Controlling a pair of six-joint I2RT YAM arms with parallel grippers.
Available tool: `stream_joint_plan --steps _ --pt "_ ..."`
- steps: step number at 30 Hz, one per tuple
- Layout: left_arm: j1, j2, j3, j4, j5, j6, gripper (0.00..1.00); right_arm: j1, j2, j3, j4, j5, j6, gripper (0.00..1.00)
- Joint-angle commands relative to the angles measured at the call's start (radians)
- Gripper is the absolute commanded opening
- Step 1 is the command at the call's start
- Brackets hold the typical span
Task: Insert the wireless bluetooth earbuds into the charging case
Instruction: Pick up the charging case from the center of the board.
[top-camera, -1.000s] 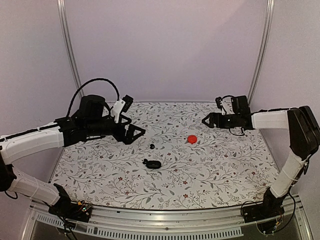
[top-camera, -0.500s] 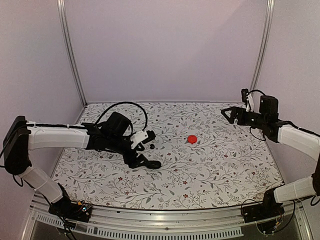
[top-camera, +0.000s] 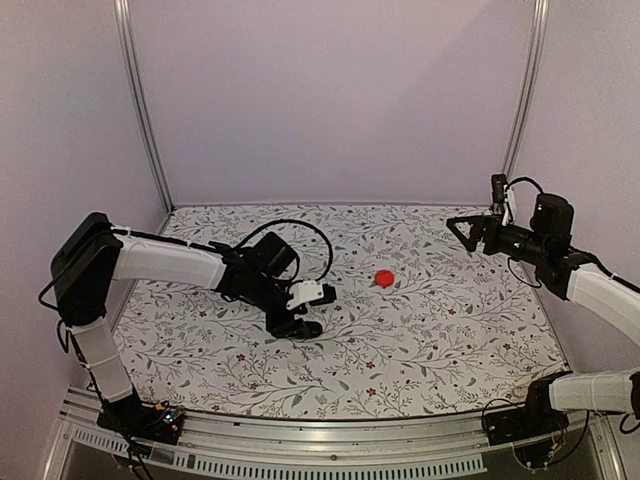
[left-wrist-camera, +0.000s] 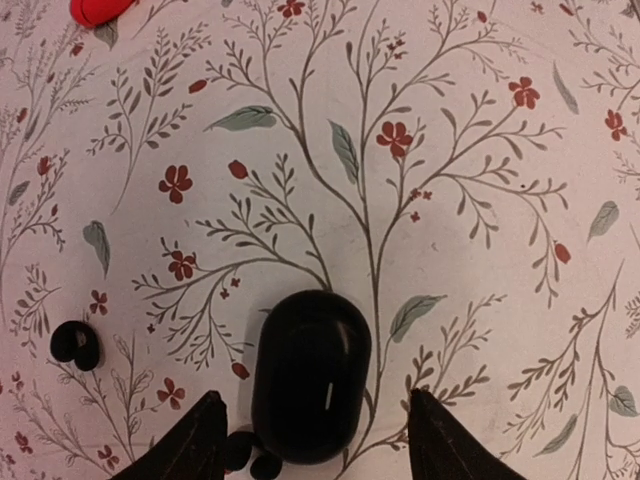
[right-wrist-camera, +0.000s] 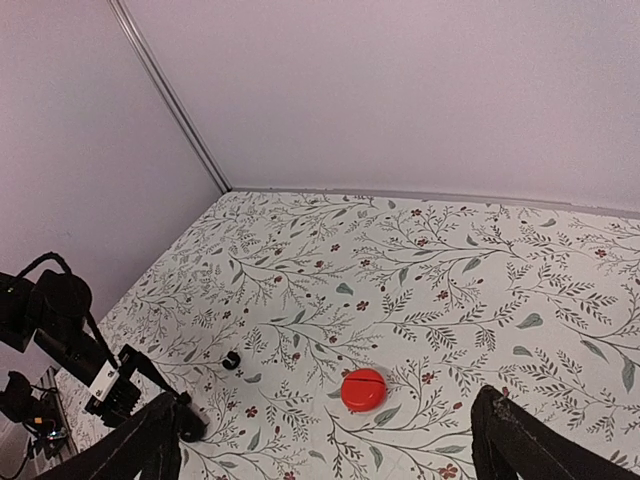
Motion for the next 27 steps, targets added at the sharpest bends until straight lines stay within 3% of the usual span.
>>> stream_joint_plan --steps 1,18,27 --pt "-0.014 0.047 0.046 -0.045 -0.002 0.061 0.60 0.002 -0.011 -0.019 0.011 -0.073 0.005 0.99" --pt "-0.017 0.146 0.109 -0.105 -0.016 0.100 0.45 0.001 0.041 -0.028 0.034 -0.158 0.031 0.99" --pt "-0.069 0.126 0.108 -0.092 -0.082 0.126 0.25 0.002 0.074 -0.062 0.068 -0.254 0.112 0.98"
